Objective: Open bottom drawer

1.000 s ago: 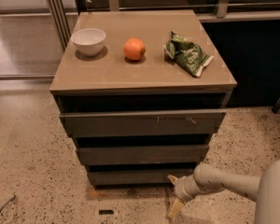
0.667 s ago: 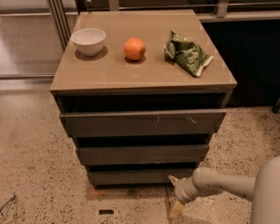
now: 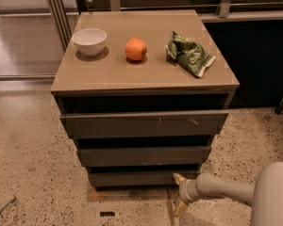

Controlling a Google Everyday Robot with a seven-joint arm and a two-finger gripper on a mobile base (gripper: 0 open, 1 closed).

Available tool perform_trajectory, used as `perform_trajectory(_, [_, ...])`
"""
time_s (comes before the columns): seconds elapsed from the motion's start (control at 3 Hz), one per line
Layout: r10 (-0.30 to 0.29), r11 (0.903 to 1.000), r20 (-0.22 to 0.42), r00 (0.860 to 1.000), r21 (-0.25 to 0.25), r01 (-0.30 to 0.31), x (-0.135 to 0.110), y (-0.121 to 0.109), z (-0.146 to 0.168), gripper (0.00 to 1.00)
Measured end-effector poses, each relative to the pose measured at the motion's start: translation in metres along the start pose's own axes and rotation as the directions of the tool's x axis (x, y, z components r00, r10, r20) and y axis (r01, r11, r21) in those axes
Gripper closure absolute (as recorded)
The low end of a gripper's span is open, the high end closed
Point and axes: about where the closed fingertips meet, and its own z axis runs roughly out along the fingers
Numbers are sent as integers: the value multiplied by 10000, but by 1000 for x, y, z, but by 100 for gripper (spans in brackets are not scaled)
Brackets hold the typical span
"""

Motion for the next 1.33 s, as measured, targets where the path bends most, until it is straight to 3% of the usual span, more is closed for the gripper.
perform_trajectory(0.67, [-511, 9978, 42, 9987, 422, 509, 4, -35, 16, 0])
perform_trajectory(1.33, [-405, 9990, 301, 9987, 176, 400, 6, -61, 40, 0])
